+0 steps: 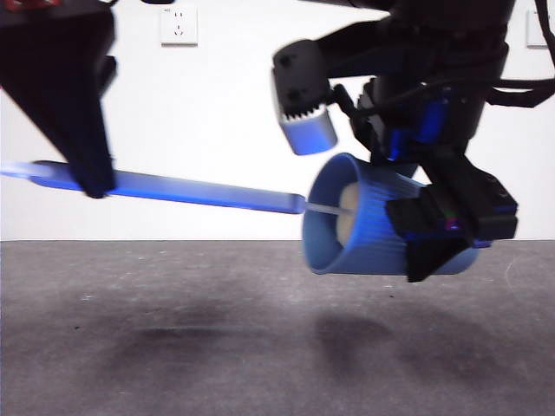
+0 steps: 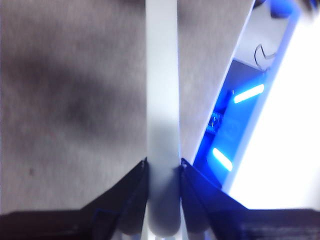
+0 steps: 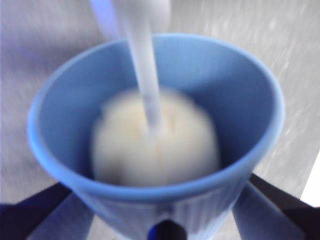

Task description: Pick up the cup brush,pick up the cup,insert the brush into the cup,clean the cup,put the cup brush back,put the cup back to the fixed position on the table

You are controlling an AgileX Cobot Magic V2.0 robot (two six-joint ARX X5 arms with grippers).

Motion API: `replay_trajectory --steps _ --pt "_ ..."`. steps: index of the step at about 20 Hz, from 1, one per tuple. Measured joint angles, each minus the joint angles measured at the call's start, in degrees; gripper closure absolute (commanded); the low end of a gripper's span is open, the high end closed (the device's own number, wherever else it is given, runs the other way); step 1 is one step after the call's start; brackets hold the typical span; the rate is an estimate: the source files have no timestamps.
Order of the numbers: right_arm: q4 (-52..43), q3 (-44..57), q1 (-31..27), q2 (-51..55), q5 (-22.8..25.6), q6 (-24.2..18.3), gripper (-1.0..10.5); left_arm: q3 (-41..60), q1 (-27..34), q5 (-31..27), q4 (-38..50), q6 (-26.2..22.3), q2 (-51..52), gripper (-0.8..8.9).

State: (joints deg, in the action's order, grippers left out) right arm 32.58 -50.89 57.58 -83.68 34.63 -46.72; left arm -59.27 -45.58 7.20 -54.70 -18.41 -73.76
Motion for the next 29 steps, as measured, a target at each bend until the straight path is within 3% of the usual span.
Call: replay_trajectory --steps 8,15,23,26,29 --pt "1.1 0.0 1.0 0.0 0.4 0.4 9.6 0.0 -1.5 -2.4 -1.9 2.0 -0.6 8.22" --pt "2.3 0.0 -1.7 0.1 1.4 6.4 9.6 0.0 0.3 -6.7 -8.3 1.7 1.0 8.22" --pt "2.5 0.0 -8.7 8.9 1.4 17.0 9.6 0.0 8.7 -8.6 -10.0 1.7 3.7 8.22" --pt "2.5 0.0 -11.8 13.9 0.6 22.1 9.6 0.0 12.4 -8.5 -8.4 3.8 4.2 8.22" --pt "2.3 0.0 -14.1 18.8 -3.7 28.2 9.6 0.0 15.6 -8.3 -3.0 8.0 4.2 8.22"
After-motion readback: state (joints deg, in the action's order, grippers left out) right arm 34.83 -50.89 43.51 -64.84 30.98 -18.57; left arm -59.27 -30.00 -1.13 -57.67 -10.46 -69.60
